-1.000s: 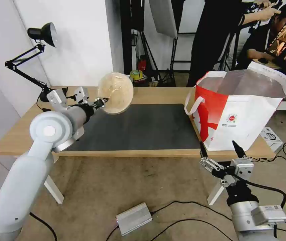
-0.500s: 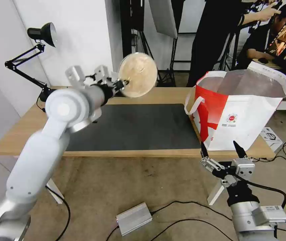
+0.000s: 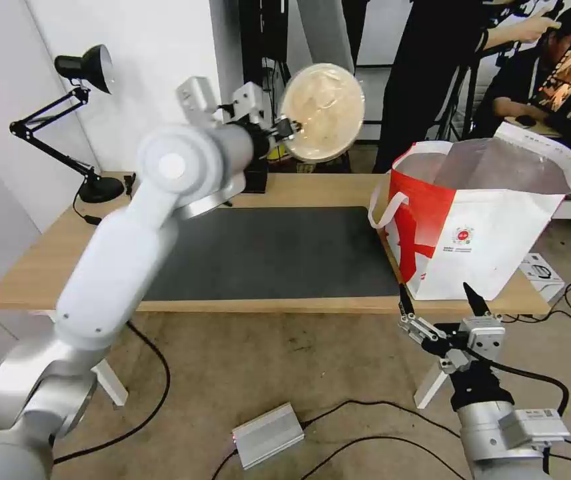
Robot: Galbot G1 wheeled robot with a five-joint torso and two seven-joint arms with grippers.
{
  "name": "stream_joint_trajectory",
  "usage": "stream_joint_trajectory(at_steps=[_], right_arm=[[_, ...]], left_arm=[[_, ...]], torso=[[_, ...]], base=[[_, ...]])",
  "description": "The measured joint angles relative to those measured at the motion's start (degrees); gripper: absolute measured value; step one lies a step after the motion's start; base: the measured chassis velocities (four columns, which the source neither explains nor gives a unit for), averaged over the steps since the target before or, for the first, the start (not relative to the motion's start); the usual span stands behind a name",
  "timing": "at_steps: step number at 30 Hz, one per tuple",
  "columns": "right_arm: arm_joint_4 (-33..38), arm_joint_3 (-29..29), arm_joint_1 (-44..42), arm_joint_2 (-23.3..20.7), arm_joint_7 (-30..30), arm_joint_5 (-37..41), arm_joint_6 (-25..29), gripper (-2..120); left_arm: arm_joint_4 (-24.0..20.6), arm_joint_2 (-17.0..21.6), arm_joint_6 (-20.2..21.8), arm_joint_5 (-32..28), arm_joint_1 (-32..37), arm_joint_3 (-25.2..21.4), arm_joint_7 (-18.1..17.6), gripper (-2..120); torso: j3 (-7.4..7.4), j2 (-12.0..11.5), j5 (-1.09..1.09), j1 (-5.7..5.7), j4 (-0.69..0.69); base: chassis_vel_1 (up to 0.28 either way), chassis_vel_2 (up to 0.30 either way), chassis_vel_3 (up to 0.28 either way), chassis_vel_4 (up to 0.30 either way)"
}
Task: Pick up the trash from the table and place it into the takeout bag.
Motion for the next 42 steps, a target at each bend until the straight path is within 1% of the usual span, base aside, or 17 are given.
stream_joint_trajectory(at_steps=[4, 12, 13, 19, 23, 24, 26, 27, 28, 30, 31, 33, 34, 36, 37, 40, 42], right_arm=[[0.0, 0.0, 0.0, 0.0, 0.0, 0.0, 0.0, 100], [-0.2, 0.0, 0.1, -0.1, 0.0, 0.0, 0.0, 100], [-0.2, 0.0, 0.1, -0.1, 0.0, 0.0, 0.0, 100], [-0.3, -0.1, 0.2, 0.1, 0.0, 0.0, 0.0, 100], [-0.3, -0.1, 0.4, 0.1, 0.0, 0.0, -0.1, 100], [-0.3, -0.1, 0.4, 0.2, 0.0, 0.0, -0.1, 100], [-0.3, -0.1, 0.3, 0.3, 0.0, 0.0, -0.1, 100], [-0.3, -0.1, 0.3, 0.3, 0.0, 0.0, -0.1, 100], [-0.3, -0.1, 0.3, 0.4, 0.0, 0.0, -0.1, 100], [-0.2, -0.1, 0.2, 0.4, 0.0, 0.0, -0.1, 100], [-0.1, -0.1, 0.2, 0.6, 0.0, 0.0, -0.1, 100], [-0.1, -0.1, 0.2, 0.6, 0.0, 0.0, -0.1, 100], [-0.1, -0.1, 0.2, 0.7, 0.0, 0.0, -0.1, 100], [-0.1, 0.0, 0.2, 0.8, 0.0, 0.0, -0.1, 100], [-0.1, 0.0, 0.2, 0.8, 0.0, 0.0, -0.1, 100], [-0.1, 0.0, 0.4, 1.3, 0.0, 0.0, -0.1, 100], [-0.1, 0.0, 0.4, 1.4, 0.0, -0.1, -0.1, 100]], left_arm=[[1.1, -1.7, 0.0, 0.0, -1.2, 0.9, -0.2, 0], [5.5, -8.2, 0.0, 0.6, -5.8, 3.1, -0.7, 0], [5.5, -8.2, 0.0, 0.6, -5.8, 3.1, -0.7, 0], [8.6, -11.6, -0.1, 2.6, -8.2, 4.8, -0.5, 0], [10.6, -13.7, -0.1, 6.1, -9.0, 6.2, 0.6, 0], [11.5, -14.3, -0.1, 8.3, -9.2, 6.9, 1.7, 0], [13.8, -15.9, -0.6, 15.7, -9.5, 8.6, 5.2, 0], [13.8, -15.9, -0.6, 15.7, -9.5, 8.6, 5.2, 0], [14.5, -16.3, -1.1, 18.2, -9.5, 9.2, 6.6, 0], [15.8, -17.0, -2.0, 23.6, -9.4, 10.5, 10.9, 0], [16.7, -17.3, -3.2, 28.2, -8.8, 11.5, 14.9, 0], [17.0, -17.4, -3.6, 29.6, -8.6, 11.8, 16.0, 0], [18.0, -17.4, -5.0, 33.5, -8.0, 12.9, 19.3, 0], [19.1, -17.4, -6.7, 37.6, -7.2, 13.9, 22.4, 0], [19.1, -17.4, -6.7, 37.6, -7.2, 13.9, 22.4, 0], [21.2, -17.3, -9.4, 43.0, -6.1, 15.4, 26.1, 0], [21.6, -17.4, -9.6, 43.7, -5.9, 15.6, 26.4, 0]], torso=[[0.00, 0.0, -0.01, 0.00, 0.00], [0.00, 0.0, 0.00, 0.00, 0.00], [0.00, 0.0, 0.00, 0.00, 0.00], [0.00, 0.0, -0.02, 0.00, 0.01], [0.00, 0.0, -0.01, 0.00, 0.00], [0.00, 0.0, -0.01, 0.00, 0.00], [0.00, 0.0, 0.00, 0.00, 0.00], [0.00, 0.0, 0.00, 0.00, 0.00], [0.00, 0.0, -0.01, 0.00, 0.00], [0.00, 0.0, 0.00, 0.00, 0.00], [0.00, 0.0, 0.00, 0.00, -0.01], [0.00, 0.0, -0.01, 0.00, -0.01], [-0.01, 0.0, -0.01, 0.00, 0.00], [0.00, 0.0, -0.02, 0.00, 0.00], [0.00, 0.0, -0.02, 0.00, 0.00], [0.00, 0.0, -0.02, 0.00, 0.00], [0.00, 0.0, -0.02, 0.00, 0.01]], base=[[0.000, 0.000, 0.000, 0.000], [0.000, 0.000, 0.000, 0.000], [0.000, 0.000, 0.000, 0.000], [0.000, 0.000, 0.000, 0.000], [0.000, 0.000, 0.000, 0.000], [0.000, 0.000, 0.000, 0.000], [0.000, 0.000, 0.000, 0.000], [0.000, 0.000, 0.000, 0.000], [0.000, 0.000, 0.000, 0.000], [0.000, 0.000, 0.000, 0.000], [0.000, 0.000, 0.000, 0.000], [0.000, 0.000, 0.000, 0.000], [0.000, 0.000, 0.000, 0.000], [0.000, 0.000, 0.000, 0.000], [0.000, 0.000, 0.000, 0.000], [0.000, 0.000, 0.000, 0.000], [0.000, 0.000, 0.000, 0.000]])
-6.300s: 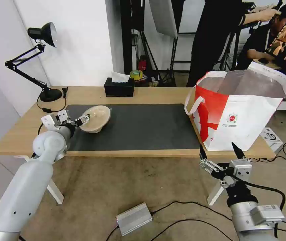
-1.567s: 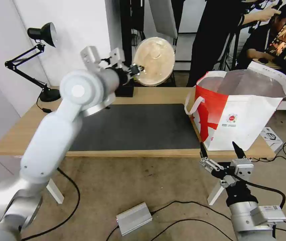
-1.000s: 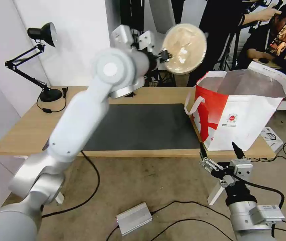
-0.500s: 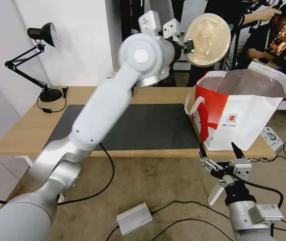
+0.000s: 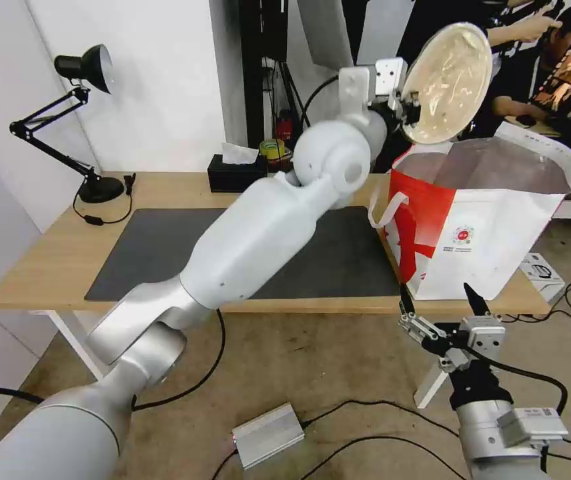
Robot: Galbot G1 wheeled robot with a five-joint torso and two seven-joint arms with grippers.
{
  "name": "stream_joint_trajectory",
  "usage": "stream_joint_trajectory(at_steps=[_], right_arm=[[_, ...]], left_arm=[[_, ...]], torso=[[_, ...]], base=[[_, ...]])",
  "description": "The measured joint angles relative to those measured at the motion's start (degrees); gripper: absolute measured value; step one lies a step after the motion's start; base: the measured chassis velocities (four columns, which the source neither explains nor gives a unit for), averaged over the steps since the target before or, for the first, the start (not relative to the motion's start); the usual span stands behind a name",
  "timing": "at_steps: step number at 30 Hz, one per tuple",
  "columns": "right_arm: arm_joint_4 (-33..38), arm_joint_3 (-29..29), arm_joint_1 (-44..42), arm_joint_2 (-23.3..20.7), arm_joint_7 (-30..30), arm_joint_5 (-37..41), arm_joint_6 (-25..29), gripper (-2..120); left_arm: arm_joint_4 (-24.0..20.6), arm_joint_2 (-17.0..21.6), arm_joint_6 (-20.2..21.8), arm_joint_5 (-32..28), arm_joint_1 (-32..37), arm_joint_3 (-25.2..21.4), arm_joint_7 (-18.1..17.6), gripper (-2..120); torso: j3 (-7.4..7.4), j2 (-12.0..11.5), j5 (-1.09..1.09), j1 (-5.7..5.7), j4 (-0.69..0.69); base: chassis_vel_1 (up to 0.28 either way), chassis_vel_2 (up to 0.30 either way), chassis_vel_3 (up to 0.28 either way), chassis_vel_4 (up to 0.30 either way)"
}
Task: Pick up the trash from the table and place it into the takeout bag.
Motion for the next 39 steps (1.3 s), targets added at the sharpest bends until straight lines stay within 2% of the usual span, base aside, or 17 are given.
stream_joint_trajectory(at_steps=[6, 17, 39], right_arm=[[0.3, 0.0, 0.0, 0.7, 0.0, -0.2, 0.0, 100], [0.6, -0.2, 0.1, 1.4, 0.0, -0.3, 0.1, 100], [1.6, 0.1, -0.1, 1.3, 0.1, -0.3, 0.3, 100]], left_arm=[[1.7, -0.9, 0.0, 0.3, 1.1, 0.6, 0.4, 0], [4.1, -1.7, 0.8, -2.9, 2.2, 1.5, 0.1, 0], [6.5, -2.2, 2.7, -6.3, 2.5, 1.8, -0.2, 0]], torso=[[0.00, 0.0, 0.00, 0.00, 0.00], [0.00, 0.0, 0.00, 0.00, 0.00], [0.00, 0.0, 0.00, 0.00, 0.00]], base=[[0.000, 0.000, 0.000, 0.000], [0.000, 0.000, 0.000, 0.000], [0.000, 0.000, 0.000, 0.000]])
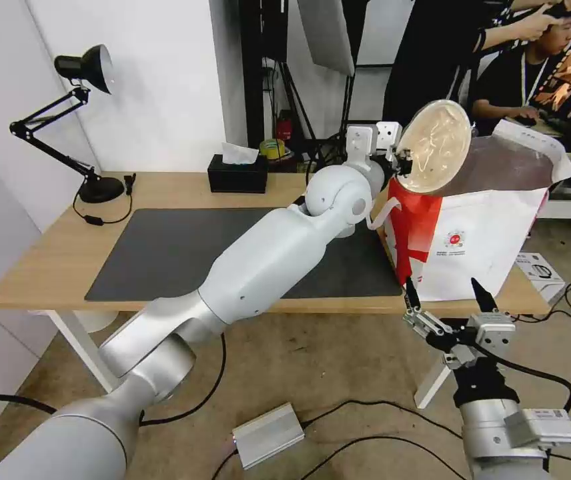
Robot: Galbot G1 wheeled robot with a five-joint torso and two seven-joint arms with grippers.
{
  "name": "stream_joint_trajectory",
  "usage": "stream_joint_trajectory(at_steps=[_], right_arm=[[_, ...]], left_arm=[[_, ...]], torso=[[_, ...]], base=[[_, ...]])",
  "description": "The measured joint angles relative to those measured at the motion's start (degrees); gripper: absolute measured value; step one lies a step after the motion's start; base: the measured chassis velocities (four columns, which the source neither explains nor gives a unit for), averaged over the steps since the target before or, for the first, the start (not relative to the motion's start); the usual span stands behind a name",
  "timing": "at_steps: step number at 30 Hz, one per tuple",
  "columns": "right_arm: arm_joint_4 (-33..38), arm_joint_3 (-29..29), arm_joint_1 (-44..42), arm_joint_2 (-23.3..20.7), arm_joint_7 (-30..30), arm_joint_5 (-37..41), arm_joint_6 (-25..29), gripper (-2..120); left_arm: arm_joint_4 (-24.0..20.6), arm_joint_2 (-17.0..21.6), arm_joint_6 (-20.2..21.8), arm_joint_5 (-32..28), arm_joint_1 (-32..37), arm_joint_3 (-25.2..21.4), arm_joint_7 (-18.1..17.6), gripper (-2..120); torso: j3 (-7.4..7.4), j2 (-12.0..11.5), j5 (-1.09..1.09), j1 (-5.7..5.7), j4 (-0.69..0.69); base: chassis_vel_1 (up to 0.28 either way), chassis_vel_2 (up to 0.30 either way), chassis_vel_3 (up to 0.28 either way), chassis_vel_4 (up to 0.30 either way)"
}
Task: Pick up the trash from the table and place it into the takeout bag.
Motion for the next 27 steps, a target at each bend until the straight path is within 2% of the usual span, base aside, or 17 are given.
stream_joint_trajectory(at_steps=[11, 18, 27], right_arm=[[0.3, -0.1, -0.1, 0.4, 0.0, 0.0, 0.0, 100], [0.4, 0.0, -0.1, 0.4, 0.0, 0.0, 0.0, 100], [0.4, 0.2, -0.2, 0.3, 0.0, 0.0, 0.0, 100]], left_arm=[[2.5, -1.3, 1.4, -0.6, -2.1, 0.2, 0.1, 0], [2.4, -1.3, 1.5, -0.6, -2.7, -0.2, 0.2, 0], [2.0, -1.3, 7.5, -6.8, -3.1, -1.2, -1.3, 0]], torso=[[0.00, 0.0, 0.00, 0.00, 0.00], [0.00, 0.0, 0.00, 0.00, 0.00], [0.00, 0.0, 0.00, 0.00, 0.00]], base=[[0.000, 0.000, 0.000, 0.000], [0.000, 0.000, 0.000, 0.000], [0.000, 0.000, 0.000, 0.000]])
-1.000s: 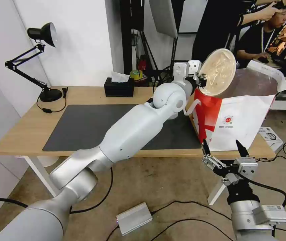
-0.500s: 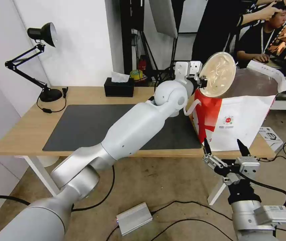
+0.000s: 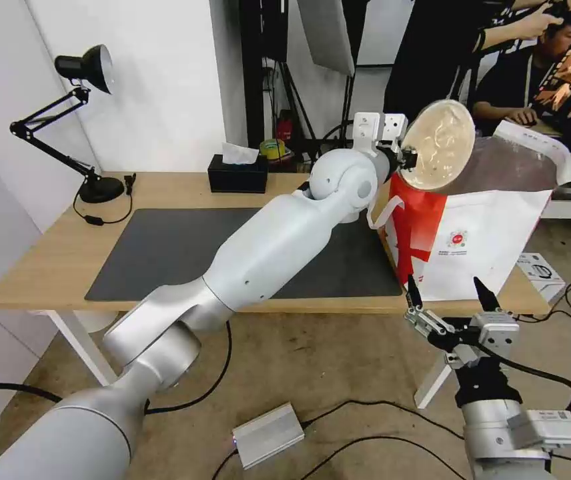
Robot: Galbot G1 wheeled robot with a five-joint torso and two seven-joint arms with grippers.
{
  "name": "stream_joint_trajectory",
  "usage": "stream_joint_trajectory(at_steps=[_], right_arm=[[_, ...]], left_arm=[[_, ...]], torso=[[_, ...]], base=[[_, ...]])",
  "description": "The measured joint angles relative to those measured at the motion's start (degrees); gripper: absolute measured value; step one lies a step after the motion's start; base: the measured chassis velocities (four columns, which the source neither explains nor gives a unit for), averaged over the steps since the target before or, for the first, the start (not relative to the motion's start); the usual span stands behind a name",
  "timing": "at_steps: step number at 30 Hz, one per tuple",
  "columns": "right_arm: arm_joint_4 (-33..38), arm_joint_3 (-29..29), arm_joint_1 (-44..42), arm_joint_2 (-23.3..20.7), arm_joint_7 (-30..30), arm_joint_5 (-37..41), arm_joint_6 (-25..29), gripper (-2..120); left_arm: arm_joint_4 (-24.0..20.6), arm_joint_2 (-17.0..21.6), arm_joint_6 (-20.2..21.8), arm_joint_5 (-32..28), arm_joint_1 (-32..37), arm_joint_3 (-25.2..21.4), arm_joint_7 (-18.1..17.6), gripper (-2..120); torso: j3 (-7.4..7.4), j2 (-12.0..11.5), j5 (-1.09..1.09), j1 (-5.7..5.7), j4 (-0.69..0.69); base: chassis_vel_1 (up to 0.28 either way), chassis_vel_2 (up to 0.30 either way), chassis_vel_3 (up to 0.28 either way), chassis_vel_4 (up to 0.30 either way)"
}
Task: Pick up the trash from the table and place it into the takeout bag.
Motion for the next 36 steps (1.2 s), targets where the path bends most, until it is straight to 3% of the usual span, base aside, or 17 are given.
stream_joint_trajectory(at_steps=[5, 8, 11, 16, 19, 23, 28, 33, 36], right_arm=[[0.0, 0.0, 0.1, 0.2, 0.0, 0.0, 0.0, 100], [0.0, 0.0, 0.1, 0.2, 0.0, 0.0, 0.0, 100], [0.0, 0.1, 0.0, 0.2, 0.0, 0.0, 0.0, 100], [0.0, 0.1, 0.0, 0.2, 0.0, 0.0, 0.0, 100], [0.0, 0.1, 0.0, 0.3, 0.0, 0.0, 0.0, 100], [0.0, 0.1, 0.0, 0.4, 0.0, 0.0, 0.0, 100], [0.0, 0.1, -0.1, 0.4, 0.0, 0.0, 0.0, 100], [0.0, 0.1, -0.1, 0.4, 0.0, 0.0, 0.0, 100], [0.0, 0.1, 0.0, 0.4, 0.0, 0.0, 0.0, 100]], left_arm=[[0.2, 0.0, 2.2, -1.5, 0.0, -0.7, -0.1, 0], [0.1, 0.0, 3.0, -1.8, -0.1, -0.9, 0.0, 6], [0.1, 0.1, 3.3, -1.8, -0.2, -1.0, 0.3, 21], [0.0, 0.1, 3.3, -1.8, -0.3, -1.0, 0.4, 32], [-0.1, 0.1, 3.3, -1.8, -0.4, -1.2, 0.4, 51], [-0.3, 0.2, 3.3, -1.7, -0.6, -1.2, 0.4, 61], [-0.3, 0.2, 3.2, -1.5, -1.1, -2.2, 0.6, 83], [-0.8, 0.6, 3.0, -1.5, -1.2, -2.5, 1.0, 99], [-1.2, 0.7, 3.0, -1.5, -1.3, -2.5, 1.0, 99]], torso=[[0.00, 0.0, 0.00, 0.00, 0.00], [0.00, 0.0, 0.00, 0.00, 0.00], [0.00, 0.0, 0.00, 0.00, 0.00], [0.00, 0.0, 0.00, 0.00, 0.00], [0.00, 0.0, 0.00, 0.00, 0.00], [0.00, 0.0, 0.00, 0.00, 0.00], [0.00, 0.0, 0.00, 0.00, 0.00], [0.00, 0.0, 0.00, 0.00, 0.00], [0.00, 0.0, 0.00, 0.00, 0.00]], base=[[0.000, 0.000, 0.000, 0.000], [0.000, 0.000, 0.000, 0.000], [0.000, 0.000, 0.000, 0.000], [0.000, 0.000, 0.000, 0.000], [0.000, 0.000, 0.000, 0.000], [0.000, 0.000, 0.000, 0.000], [0.000, 0.000, 0.000, 0.000], [0.000, 0.000, 0.000, 0.000], [0.000, 0.000, 0.000, 0.000]])
